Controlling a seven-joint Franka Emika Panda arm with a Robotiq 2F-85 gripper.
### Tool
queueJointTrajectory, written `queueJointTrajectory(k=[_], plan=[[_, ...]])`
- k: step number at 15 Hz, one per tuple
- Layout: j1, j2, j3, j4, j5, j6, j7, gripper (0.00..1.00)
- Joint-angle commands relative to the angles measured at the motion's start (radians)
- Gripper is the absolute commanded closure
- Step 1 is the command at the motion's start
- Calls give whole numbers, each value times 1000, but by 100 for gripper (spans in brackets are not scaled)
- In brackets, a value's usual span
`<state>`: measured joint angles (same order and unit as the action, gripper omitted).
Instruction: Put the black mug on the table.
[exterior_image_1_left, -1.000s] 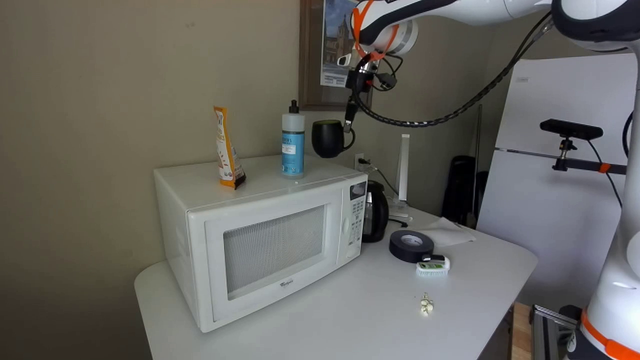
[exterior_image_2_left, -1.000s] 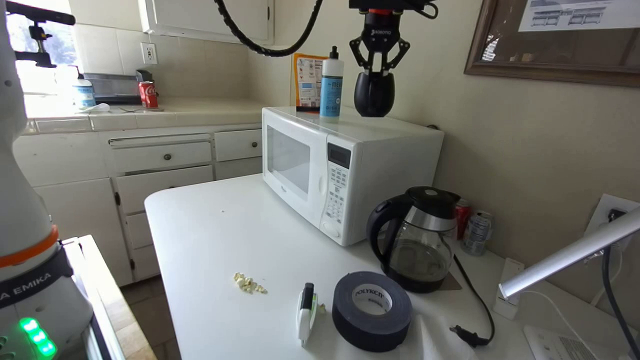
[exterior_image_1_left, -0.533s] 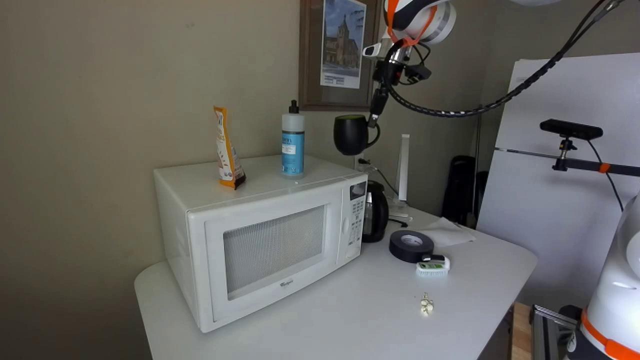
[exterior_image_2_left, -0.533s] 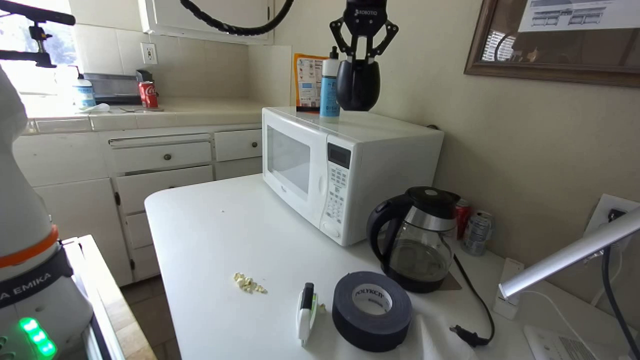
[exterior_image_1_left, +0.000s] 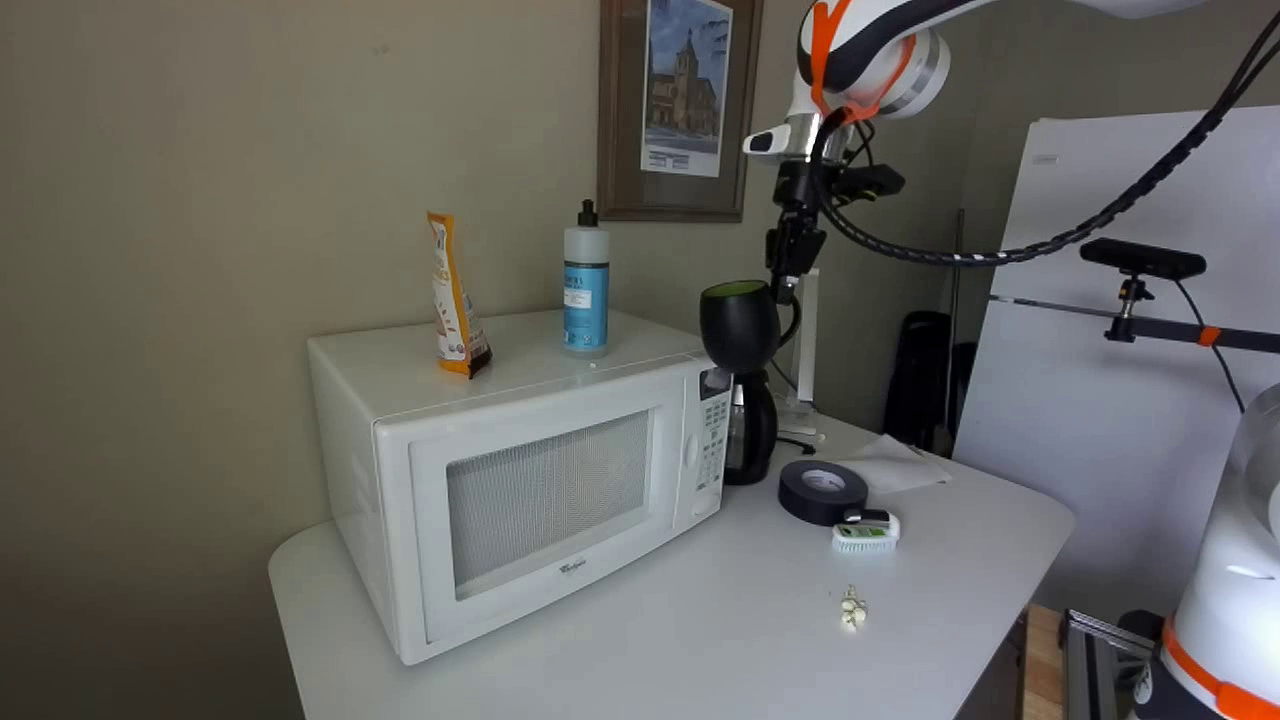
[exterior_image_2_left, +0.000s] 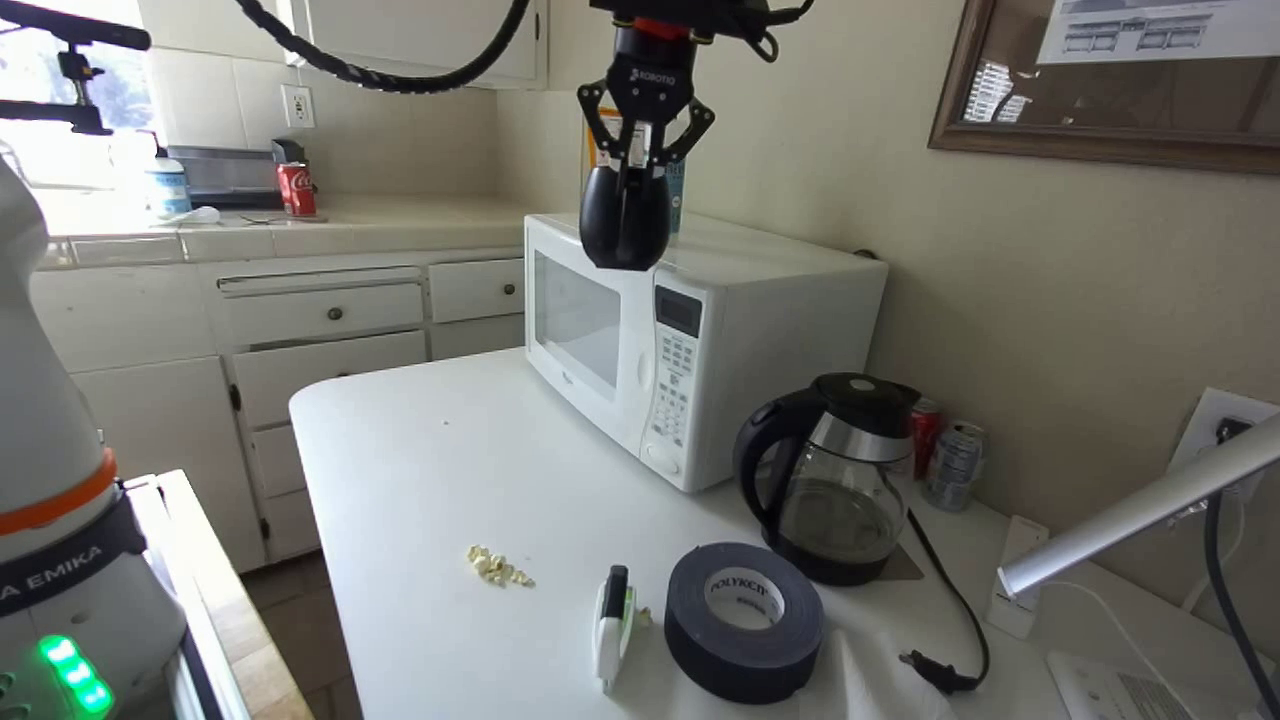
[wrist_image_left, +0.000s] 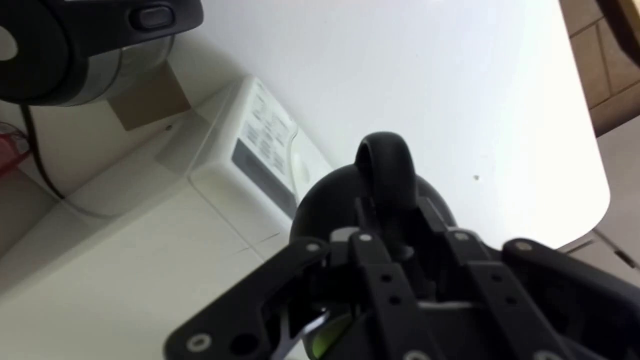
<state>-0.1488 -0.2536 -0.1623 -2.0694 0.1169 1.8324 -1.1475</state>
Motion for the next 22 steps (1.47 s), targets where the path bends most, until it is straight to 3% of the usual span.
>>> queueJointTrajectory(k=[1,9,10,15,16,19,22], plan=[[53,-93,15,-127,-51,-14,-35,94],[153,-109,94,-252,-125,0,21,94],[150,-85,74,-234,-110,-5,-2,78],[163,-84,85,-245,-114,-5,12,78],[163,-84,84,-245,-114,-5,12,94],[183,-63,95,-307,-93,106,-3,94],[229,-40,113,-412,-64,313,-53,94]])
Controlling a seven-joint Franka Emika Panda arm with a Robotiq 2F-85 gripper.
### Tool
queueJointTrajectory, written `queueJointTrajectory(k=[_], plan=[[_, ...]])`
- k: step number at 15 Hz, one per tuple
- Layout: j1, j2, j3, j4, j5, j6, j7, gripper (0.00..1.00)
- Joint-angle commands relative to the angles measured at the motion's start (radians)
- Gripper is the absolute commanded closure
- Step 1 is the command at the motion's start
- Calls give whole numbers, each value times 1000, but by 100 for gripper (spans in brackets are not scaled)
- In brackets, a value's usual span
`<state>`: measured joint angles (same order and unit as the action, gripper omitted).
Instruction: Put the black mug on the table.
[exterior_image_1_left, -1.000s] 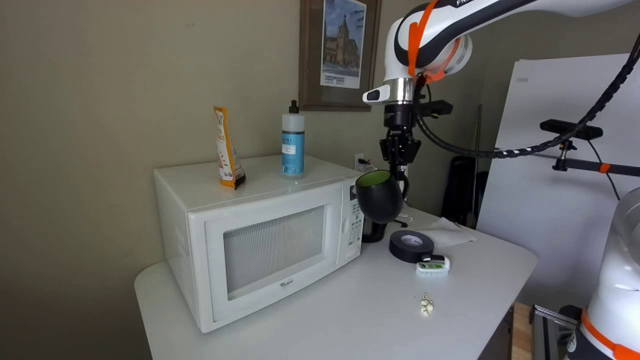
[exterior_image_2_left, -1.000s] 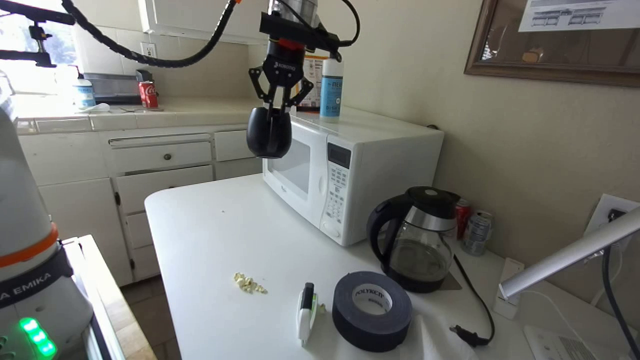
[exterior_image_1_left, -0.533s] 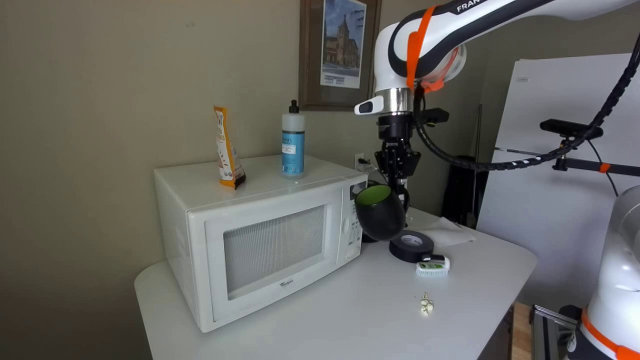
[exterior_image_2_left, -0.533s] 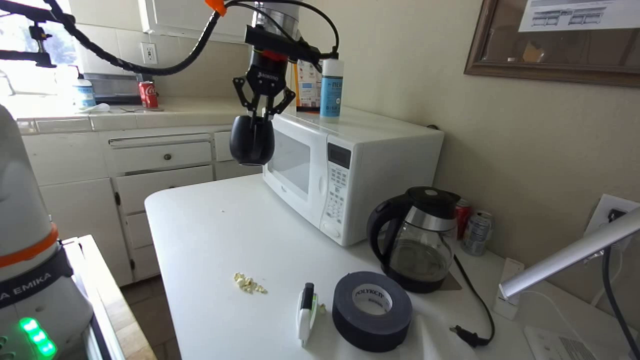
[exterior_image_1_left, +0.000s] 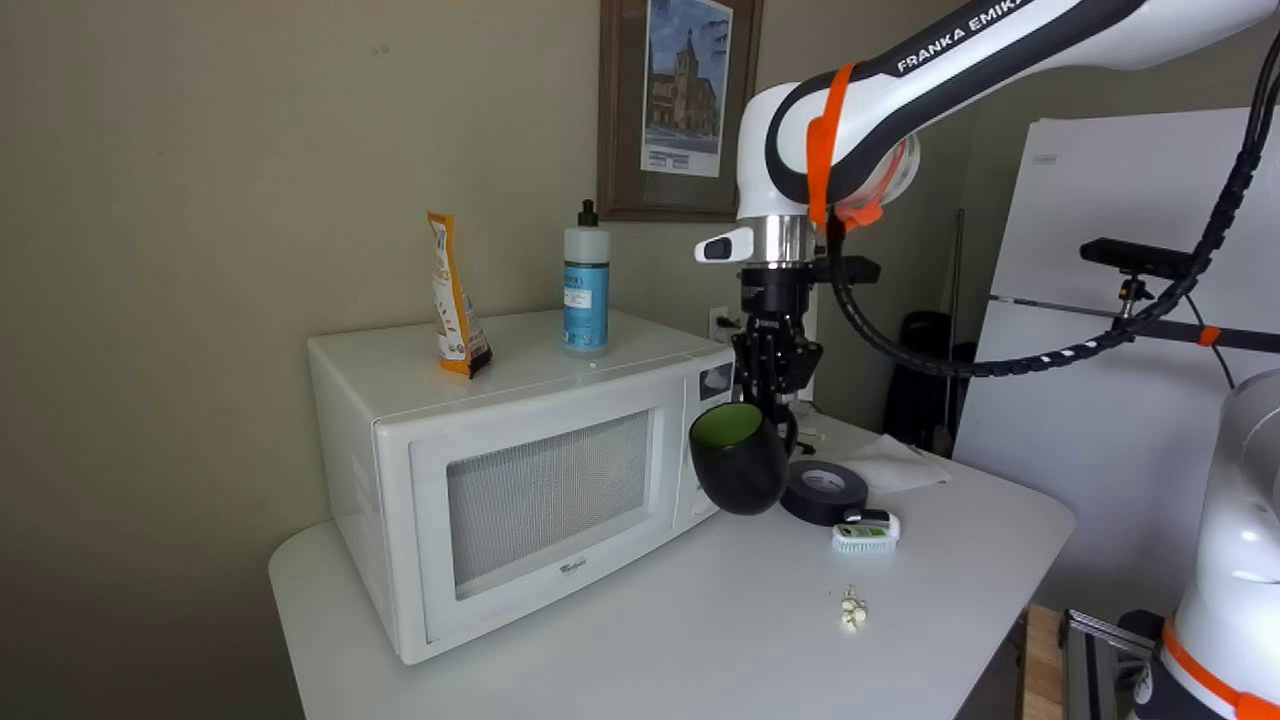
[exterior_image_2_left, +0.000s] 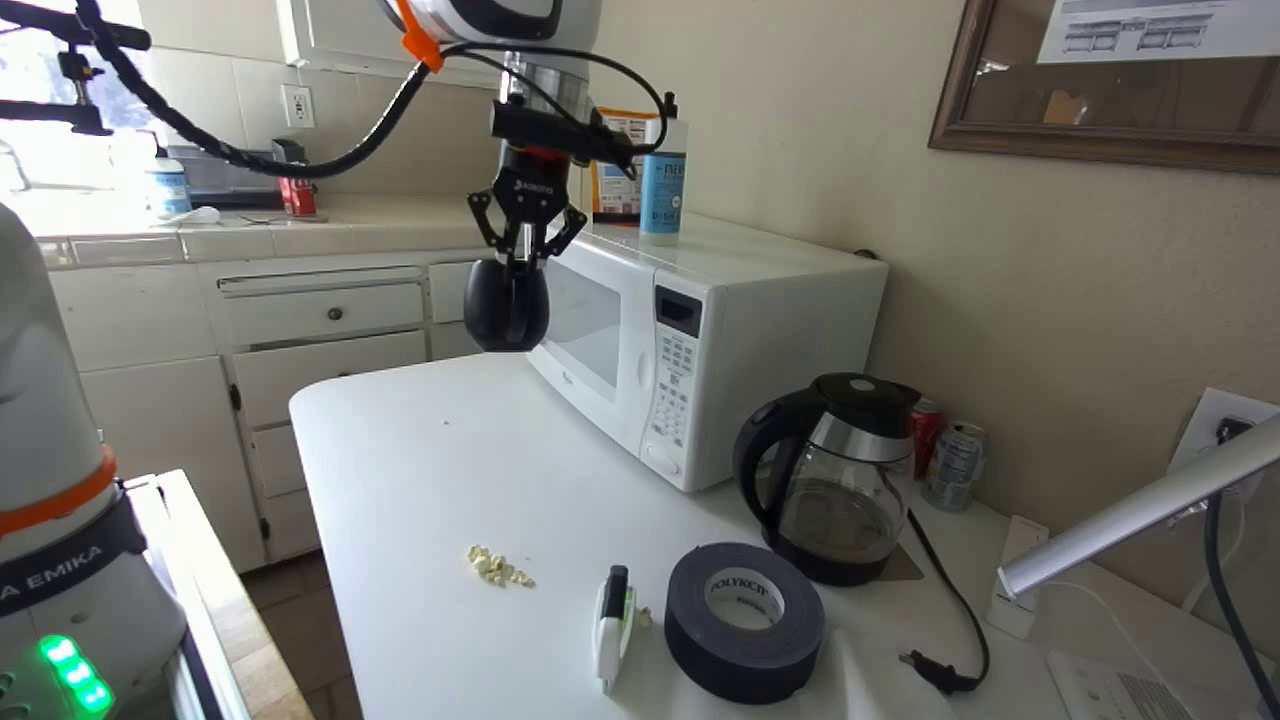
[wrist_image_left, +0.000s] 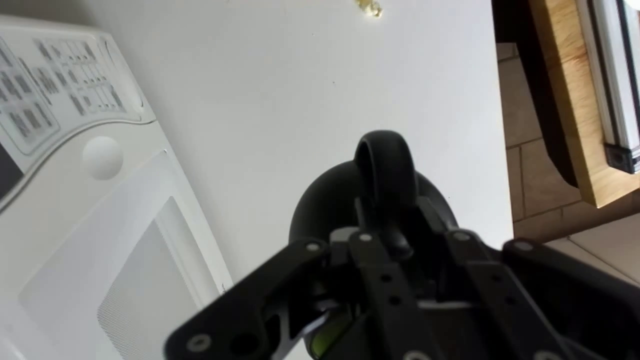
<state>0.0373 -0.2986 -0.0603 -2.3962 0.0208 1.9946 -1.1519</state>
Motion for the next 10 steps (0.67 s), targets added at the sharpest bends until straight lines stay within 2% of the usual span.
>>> queueJointTrajectory(k=[1,3,6,8,10], plan=[[64,18,17,-119,50,225,-74,94],[102,51,21,-170,96,358,-140,94],[173,110,19,-216,254,524,-316,94],[216,154,16,-204,410,539,-472,94],[231,201,39,-168,513,475,-598,94]])
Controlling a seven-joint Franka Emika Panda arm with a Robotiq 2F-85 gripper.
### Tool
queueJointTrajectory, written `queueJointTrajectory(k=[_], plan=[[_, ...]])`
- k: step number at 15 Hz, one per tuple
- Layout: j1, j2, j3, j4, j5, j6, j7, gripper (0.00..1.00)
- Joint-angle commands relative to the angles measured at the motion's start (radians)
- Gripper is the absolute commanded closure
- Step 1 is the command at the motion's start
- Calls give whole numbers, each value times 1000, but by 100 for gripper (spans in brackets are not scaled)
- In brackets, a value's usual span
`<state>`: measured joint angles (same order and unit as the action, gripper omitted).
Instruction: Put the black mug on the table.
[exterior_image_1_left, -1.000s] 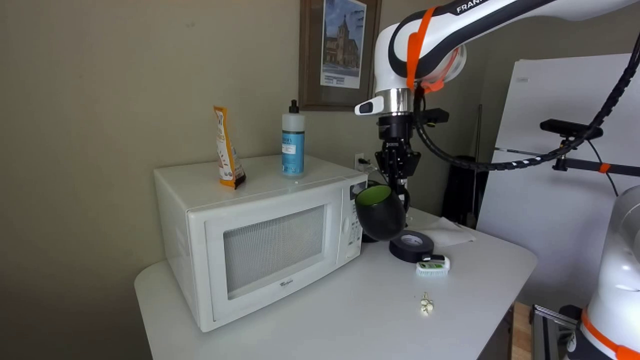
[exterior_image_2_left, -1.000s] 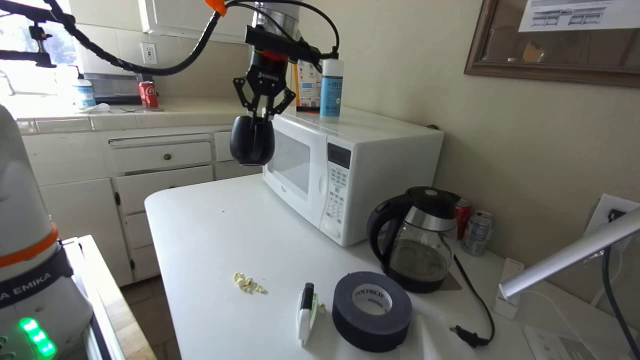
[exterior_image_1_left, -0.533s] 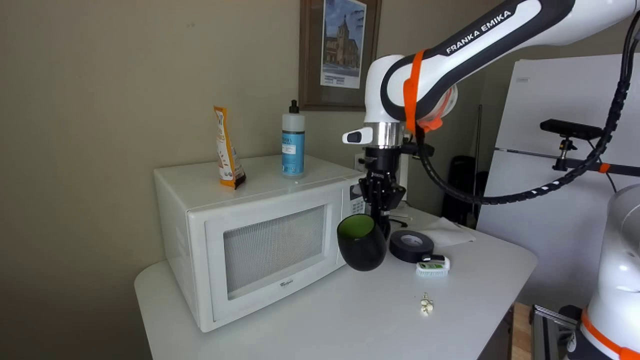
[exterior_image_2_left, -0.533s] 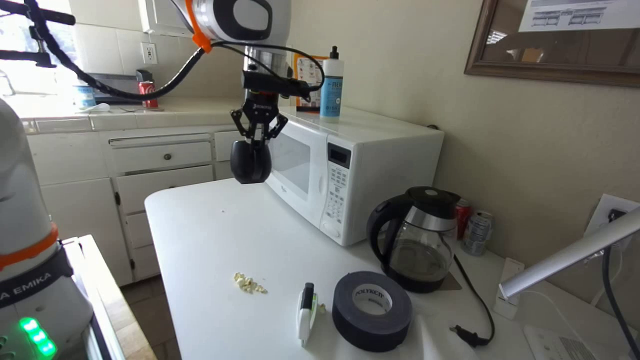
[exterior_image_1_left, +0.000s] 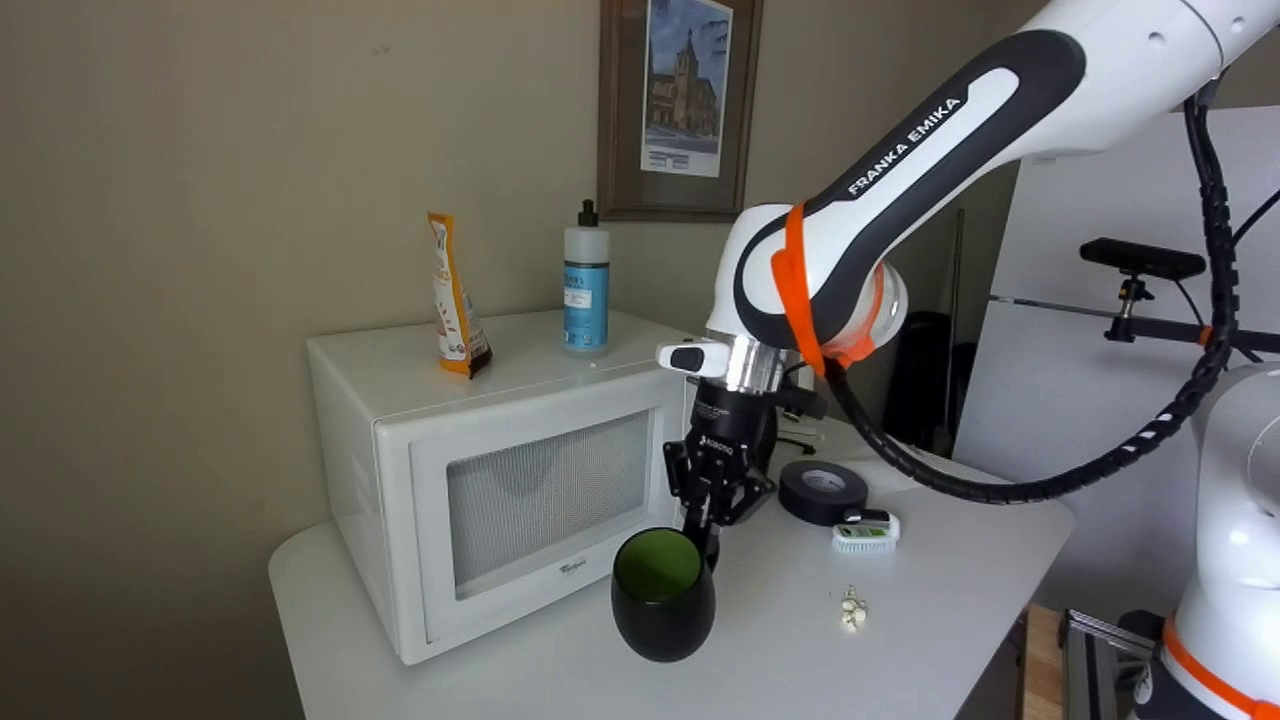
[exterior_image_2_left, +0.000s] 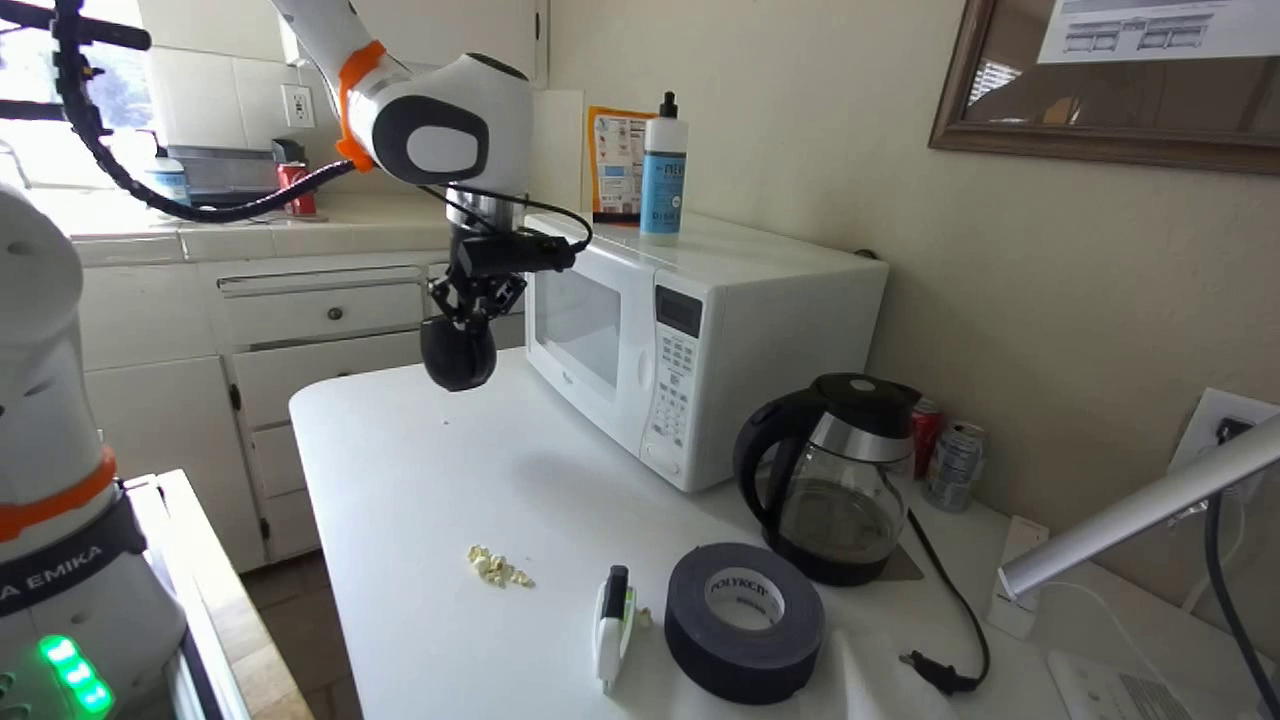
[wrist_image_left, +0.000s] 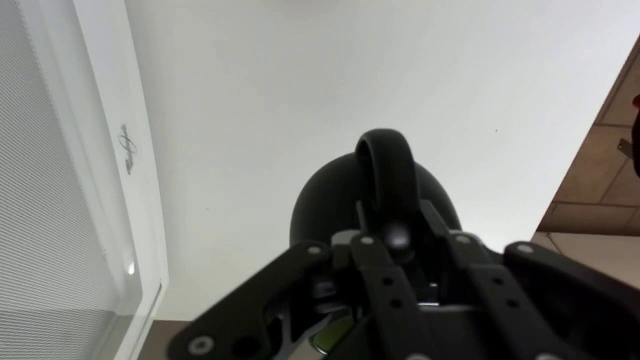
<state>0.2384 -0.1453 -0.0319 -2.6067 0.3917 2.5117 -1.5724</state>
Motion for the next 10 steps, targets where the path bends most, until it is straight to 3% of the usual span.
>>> queueJointTrajectory(k=[1,7,9,10], plan=[[26,74,26,57,159,-65,-210,94],[-5,182,133,142,183,-122,-322,94],[-14,213,165,178,198,-130,-333,94],[-22,186,169,127,154,-89,-272,94]])
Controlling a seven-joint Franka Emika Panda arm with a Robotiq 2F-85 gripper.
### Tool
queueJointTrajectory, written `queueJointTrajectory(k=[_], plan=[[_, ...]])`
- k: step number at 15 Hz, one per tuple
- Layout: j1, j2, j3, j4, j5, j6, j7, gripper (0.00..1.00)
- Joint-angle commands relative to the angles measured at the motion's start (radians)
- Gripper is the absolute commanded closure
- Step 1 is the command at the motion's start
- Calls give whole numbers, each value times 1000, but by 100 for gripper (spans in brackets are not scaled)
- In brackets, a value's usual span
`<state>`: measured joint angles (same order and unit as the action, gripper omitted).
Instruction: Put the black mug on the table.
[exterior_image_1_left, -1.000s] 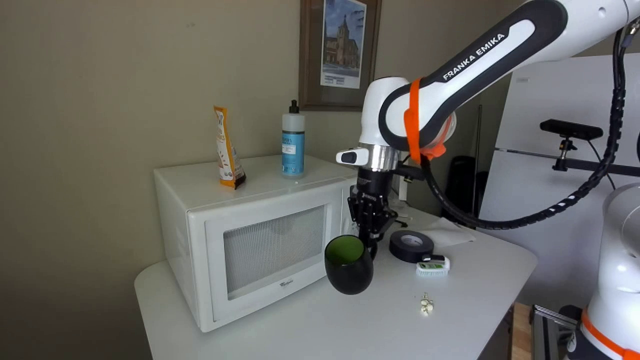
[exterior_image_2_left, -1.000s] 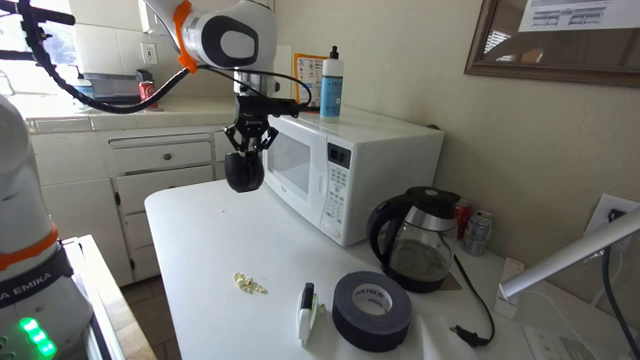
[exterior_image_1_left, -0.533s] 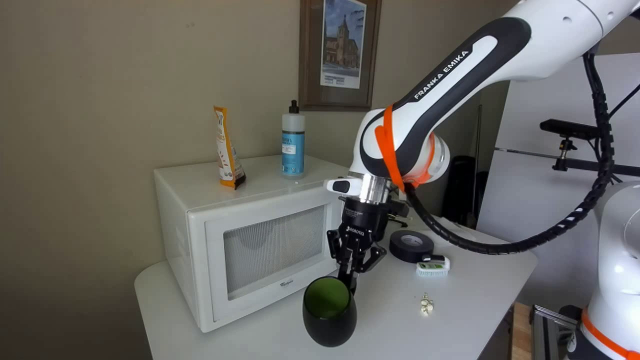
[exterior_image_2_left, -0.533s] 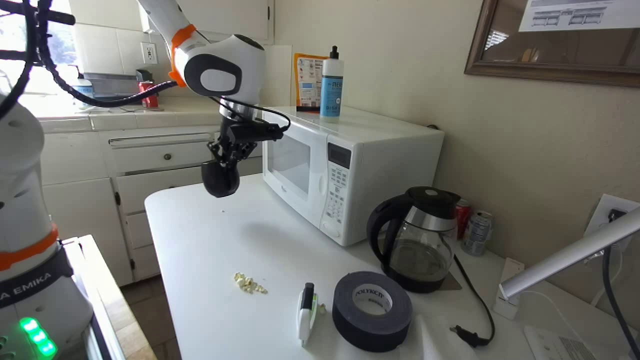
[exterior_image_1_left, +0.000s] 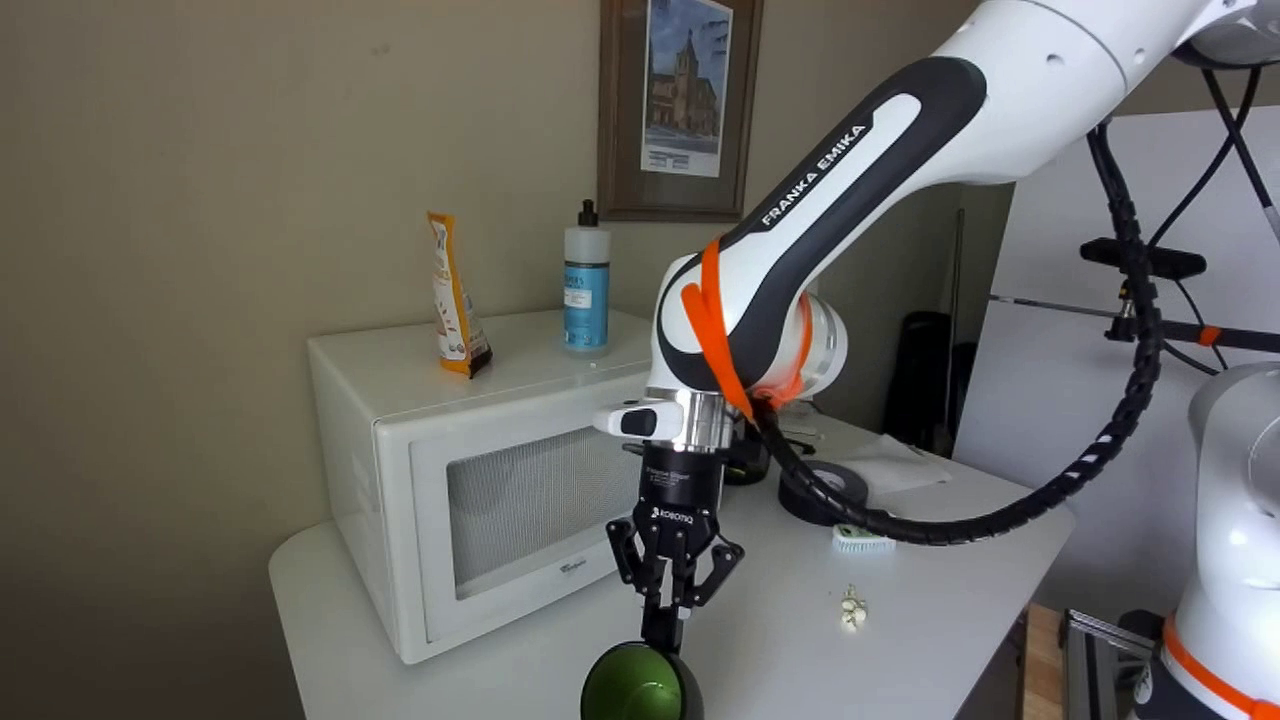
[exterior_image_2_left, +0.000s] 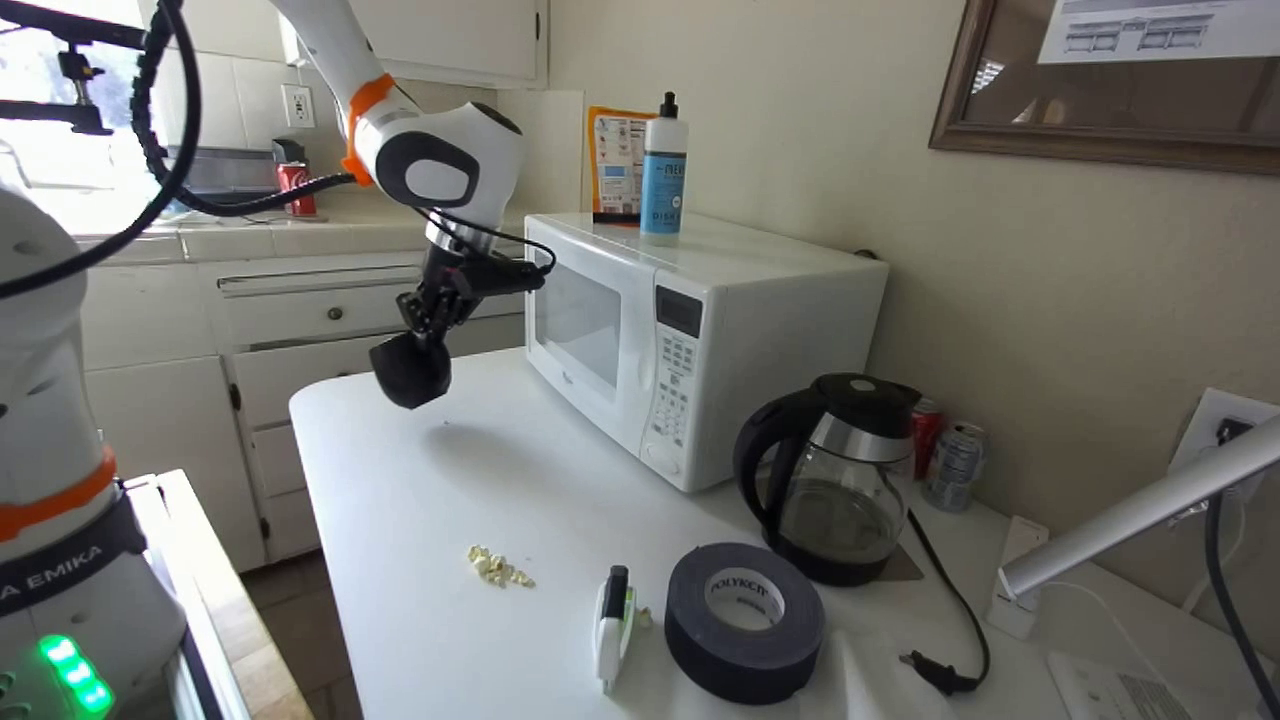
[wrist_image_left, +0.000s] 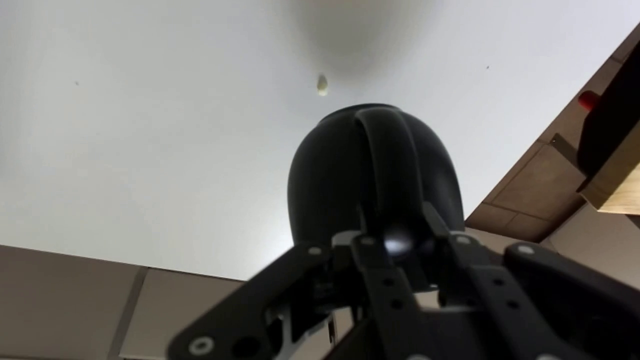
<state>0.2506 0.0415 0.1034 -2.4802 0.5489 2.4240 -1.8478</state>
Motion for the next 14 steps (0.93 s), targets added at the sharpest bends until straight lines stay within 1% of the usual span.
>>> queueJointTrajectory(k=[1,3,4,6,9,12,14], plan=[[-37,9,44,10,-3,-1,5,78],[-44,16,50,8,-5,-1,7,78],[-49,6,56,2,64,20,-46,94],[-61,7,75,3,241,50,-164,94],[-73,13,81,17,463,28,-306,94],[-83,26,70,14,587,2,-364,94],[-95,34,62,12,632,-30,-404,94]])
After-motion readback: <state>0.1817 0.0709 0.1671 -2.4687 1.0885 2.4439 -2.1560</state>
